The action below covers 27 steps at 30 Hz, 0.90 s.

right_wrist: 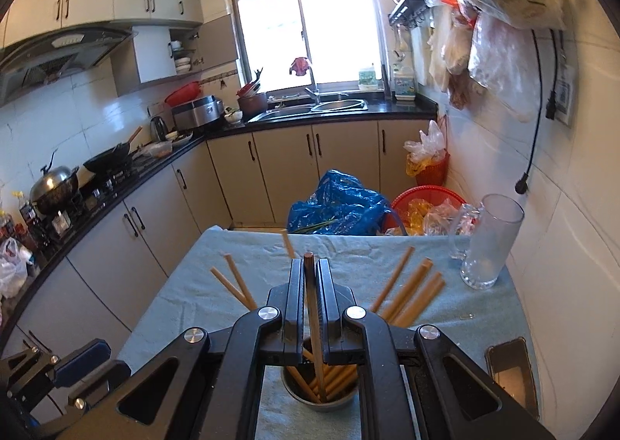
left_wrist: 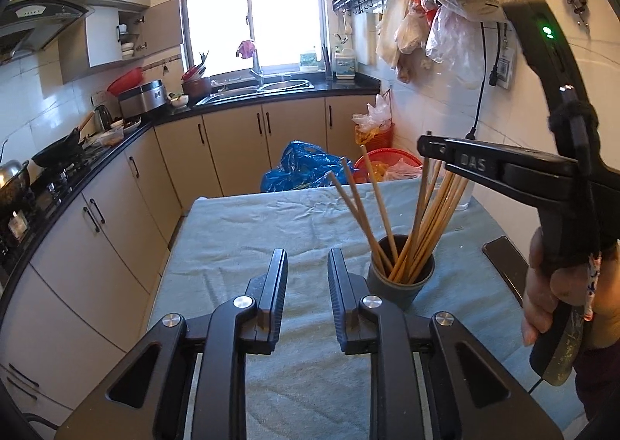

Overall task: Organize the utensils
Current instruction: 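Withdraw both open tools upward away from the black cup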

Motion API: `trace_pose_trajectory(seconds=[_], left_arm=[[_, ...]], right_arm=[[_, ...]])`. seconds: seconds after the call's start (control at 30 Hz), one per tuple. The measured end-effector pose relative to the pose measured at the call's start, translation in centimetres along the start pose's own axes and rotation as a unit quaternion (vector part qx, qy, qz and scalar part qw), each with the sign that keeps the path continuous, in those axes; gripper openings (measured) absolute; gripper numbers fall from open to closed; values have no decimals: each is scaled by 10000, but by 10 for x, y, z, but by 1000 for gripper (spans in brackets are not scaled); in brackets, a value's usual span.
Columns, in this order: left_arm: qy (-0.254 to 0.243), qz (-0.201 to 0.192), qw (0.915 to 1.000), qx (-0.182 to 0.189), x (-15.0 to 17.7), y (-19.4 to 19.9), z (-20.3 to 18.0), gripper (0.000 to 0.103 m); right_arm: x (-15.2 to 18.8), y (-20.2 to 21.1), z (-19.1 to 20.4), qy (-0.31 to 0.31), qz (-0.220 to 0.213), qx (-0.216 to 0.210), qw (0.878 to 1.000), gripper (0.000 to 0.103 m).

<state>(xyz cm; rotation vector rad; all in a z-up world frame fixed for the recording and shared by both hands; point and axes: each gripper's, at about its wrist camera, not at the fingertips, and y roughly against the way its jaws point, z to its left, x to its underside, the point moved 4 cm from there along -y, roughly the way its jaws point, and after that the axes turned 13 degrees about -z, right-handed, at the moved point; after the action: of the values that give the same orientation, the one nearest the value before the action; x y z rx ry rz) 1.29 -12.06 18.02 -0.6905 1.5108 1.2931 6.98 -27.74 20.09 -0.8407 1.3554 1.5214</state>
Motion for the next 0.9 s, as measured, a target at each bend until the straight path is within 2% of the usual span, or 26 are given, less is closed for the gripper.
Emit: trace_pose_trajectory(seconds=[0.2, 0.47, 0.9], left_arm=[[76, 113, 9999, -25, 10, -2, 9, 24], [255, 242, 9994, 60, 24, -2, 17, 31], [366, 492, 9980, 162, 48, -8, 21, 35]], right_arm=[[-1, -16, 18, 287, 53, 46, 9996, 7], [-5, -38, 22, 427, 182, 37, 9989, 7], [4, -67, 18, 293, 556, 24, 9980, 7]])
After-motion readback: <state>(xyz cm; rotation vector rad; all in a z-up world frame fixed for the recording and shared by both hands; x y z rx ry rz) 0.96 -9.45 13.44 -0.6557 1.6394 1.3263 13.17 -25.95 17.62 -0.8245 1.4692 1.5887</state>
